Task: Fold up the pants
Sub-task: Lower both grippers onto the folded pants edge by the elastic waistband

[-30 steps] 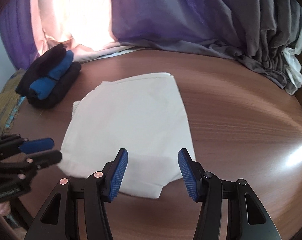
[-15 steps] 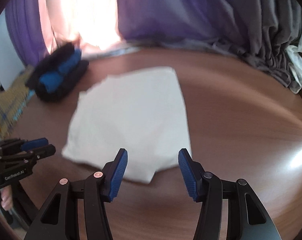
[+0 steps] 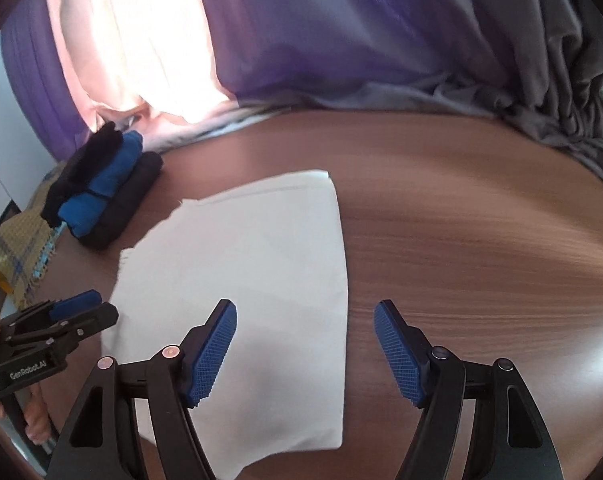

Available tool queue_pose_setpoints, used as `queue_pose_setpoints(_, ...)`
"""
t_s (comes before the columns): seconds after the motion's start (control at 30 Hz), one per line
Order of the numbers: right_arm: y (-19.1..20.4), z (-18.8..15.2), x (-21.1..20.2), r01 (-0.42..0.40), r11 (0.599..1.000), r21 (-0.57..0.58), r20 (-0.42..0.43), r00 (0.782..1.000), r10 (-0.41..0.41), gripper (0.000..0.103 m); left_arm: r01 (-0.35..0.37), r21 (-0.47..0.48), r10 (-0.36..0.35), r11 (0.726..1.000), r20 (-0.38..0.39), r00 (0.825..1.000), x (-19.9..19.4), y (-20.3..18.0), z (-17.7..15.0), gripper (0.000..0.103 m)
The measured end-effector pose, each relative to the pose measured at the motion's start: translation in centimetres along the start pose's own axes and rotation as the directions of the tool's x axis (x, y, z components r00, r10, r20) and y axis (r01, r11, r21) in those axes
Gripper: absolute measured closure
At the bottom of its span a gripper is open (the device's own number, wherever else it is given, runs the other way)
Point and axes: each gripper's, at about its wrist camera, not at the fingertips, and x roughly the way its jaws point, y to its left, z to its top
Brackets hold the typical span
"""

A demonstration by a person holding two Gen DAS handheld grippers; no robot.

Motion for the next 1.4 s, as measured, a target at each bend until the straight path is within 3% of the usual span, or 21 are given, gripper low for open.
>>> queue_pose_setpoints(0.4, -0.9, 0.9, 3.3, -0.094, 0.995, -0.04, -0.089, 0.992, 0.091, 0.031, 0.061, -0.144, -0.067, 0.988, -0.04, 0.997, 3.2, 1.3, 1.0, 0.048)
queue_pose_setpoints(0.7, -1.0, 1.1, 4.4, -0.136, 0.99, -0.028, -0.082, 0.988, 0.134, 0.032, 0.079, -0.168, -0.087, 0.983, -0.04, 0.995, 3.2, 1.2, 1.0, 0.06)
queue_pose_setpoints(0.97, -2.2, 1.8, 4.7, -0.114, 0.993, 0.036, -0.095, 0.989, 0.117, 0.061, 0.079, -0.176, -0.085, 0.981, -0.031, 0.996, 3.1, 1.1, 0.9, 0.062)
queue_pose_setpoints(1.3, -3.0, 1.6, 4.5, -0.139, 0.986, 0.095, -0.079, 0.986, 0.147, 0.061, 0.064, -0.146, -0.067, 0.987, -0.013, 0.998, 3.3, 0.8, 0.7, 0.061)
queue_pose_setpoints(1.37, -3.2, 1.7, 4.6, -0.14, 0.982, 0.126, -0.082, 0.985, 0.151, 0.078, 0.053, -0.132, -0.055, 0.99, -0.013, 0.998, 3.2, 0.6, 0.9, 0.064)
queue_pose_setpoints(1.4, -3.4, 1.8, 4.6, -0.135, 0.981, 0.141, -0.081, 0.986, 0.147, 0.081, 0.047, -0.123, -0.049, 0.991, -0.011, 0.999, 3.1, 0.5, 1.0, 0.066)
